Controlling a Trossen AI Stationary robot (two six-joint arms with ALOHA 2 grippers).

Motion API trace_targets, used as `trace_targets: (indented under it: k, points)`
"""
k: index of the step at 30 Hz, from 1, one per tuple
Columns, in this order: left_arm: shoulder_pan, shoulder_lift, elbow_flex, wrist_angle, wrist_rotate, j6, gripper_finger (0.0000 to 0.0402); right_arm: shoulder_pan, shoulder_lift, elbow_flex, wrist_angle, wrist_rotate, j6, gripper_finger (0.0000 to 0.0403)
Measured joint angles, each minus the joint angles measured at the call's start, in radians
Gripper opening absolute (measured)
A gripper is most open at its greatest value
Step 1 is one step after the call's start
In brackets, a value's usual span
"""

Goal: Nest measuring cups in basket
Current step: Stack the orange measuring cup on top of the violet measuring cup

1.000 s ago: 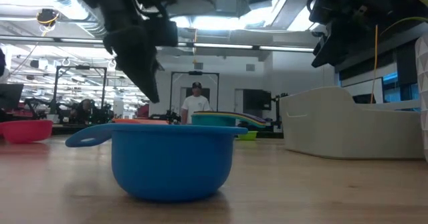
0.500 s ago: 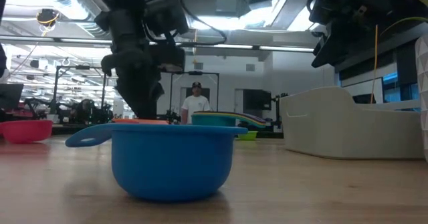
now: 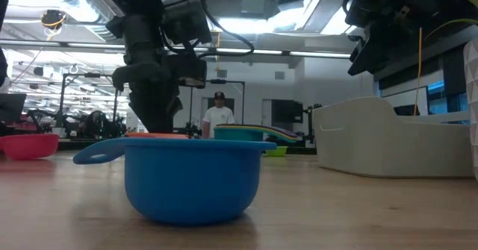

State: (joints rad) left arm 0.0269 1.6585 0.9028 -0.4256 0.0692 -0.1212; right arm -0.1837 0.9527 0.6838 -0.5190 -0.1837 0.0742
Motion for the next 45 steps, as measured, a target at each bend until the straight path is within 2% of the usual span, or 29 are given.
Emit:
trace_targets:
  k: [6,15,27,33,36,45]
  points:
    - [0.000,-0.003,0.002,0.004,0.005,0.000,0.0025,0.000,0.000,0.000,0.000,0.000,0.000,0.0051]
    - [0.000,-0.006,0.010,-0.007,0.033,-0.009,0.0026,0.000,0.000,0.000,0.000,0.000,0.000,0.0051]
    - [-0.002,-0.006,0.249,-0.009,0.160,-0.007,0.0024,0.000,0.000,0.000,0.000,0.000,0.000,0.0051]
    - [0.014,-0.006,0.368,-0.007,0.145,-0.006,0.0021,0.000,0.000,0.000,0.000,0.000,0.000,0.0051]
    - [0.031,-0.006,0.405,-0.006,0.078,-0.006,0.0023,0.000,0.000,0.000,0.000,0.000,-0.001,0.0051]
    - [0.117,-0.006,0.423,-0.025,-0.028,-0.006,0.0021,0.000,0.000,0.000,-0.001,0.000,0.001,0.0051]
